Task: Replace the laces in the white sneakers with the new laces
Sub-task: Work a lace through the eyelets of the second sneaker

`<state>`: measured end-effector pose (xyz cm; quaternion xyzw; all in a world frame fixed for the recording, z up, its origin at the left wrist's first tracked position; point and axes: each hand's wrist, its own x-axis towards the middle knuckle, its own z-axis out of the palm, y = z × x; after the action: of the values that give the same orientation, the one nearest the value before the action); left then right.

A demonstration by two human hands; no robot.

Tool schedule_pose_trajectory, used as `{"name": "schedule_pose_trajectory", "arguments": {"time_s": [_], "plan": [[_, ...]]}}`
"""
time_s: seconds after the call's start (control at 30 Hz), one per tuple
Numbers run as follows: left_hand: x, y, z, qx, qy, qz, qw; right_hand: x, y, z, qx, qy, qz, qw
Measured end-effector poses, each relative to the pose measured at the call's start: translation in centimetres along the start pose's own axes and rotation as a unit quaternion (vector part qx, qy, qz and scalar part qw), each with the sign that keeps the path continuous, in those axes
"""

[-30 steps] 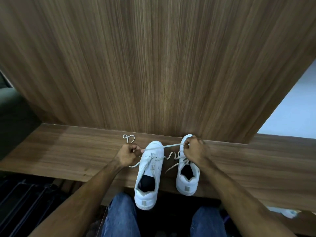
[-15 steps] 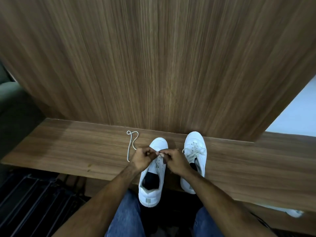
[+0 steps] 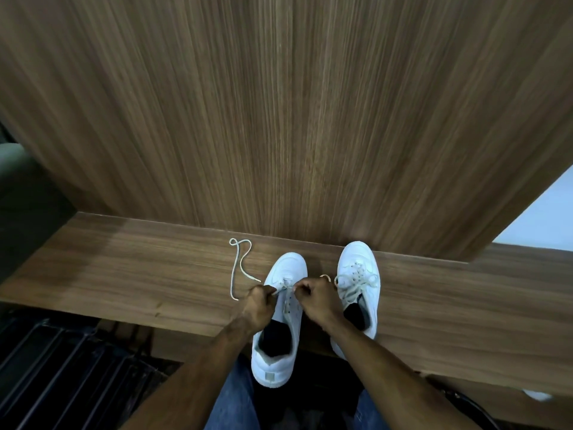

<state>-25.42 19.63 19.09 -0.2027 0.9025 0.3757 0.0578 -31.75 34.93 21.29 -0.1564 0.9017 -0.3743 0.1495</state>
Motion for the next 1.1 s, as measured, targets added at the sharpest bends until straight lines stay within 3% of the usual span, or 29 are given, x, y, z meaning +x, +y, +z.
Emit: {"name": "schedule_pose_trajectory", "arguments": {"time_s": [0.27,0.77,0.97,1.1], "plan": [[0.4,-0.1,0.2,-0.038,0.032,-0.04,0.998,0.0,-0.6,2.4,-0.076,0.004,0.007,0.997],[0.4,0.3,-0.1,-0.117,0.001,-0.097,0.988,-0.2,-1.0,3.2,-0.188,0.013,-0.084,0.978],[0.9,0.2,-0.4,-0.273,-0.03,-0.226,0.935,-0.1,-1.1,3.5,-0.173,0.007,-0.073,0.982],[1.1,0.6,-0.6,-0.319,-0.034,-0.214,0.922,-0.1,-1.2,3.1,-0.158,-0.003,-0.074,0.985]]}}
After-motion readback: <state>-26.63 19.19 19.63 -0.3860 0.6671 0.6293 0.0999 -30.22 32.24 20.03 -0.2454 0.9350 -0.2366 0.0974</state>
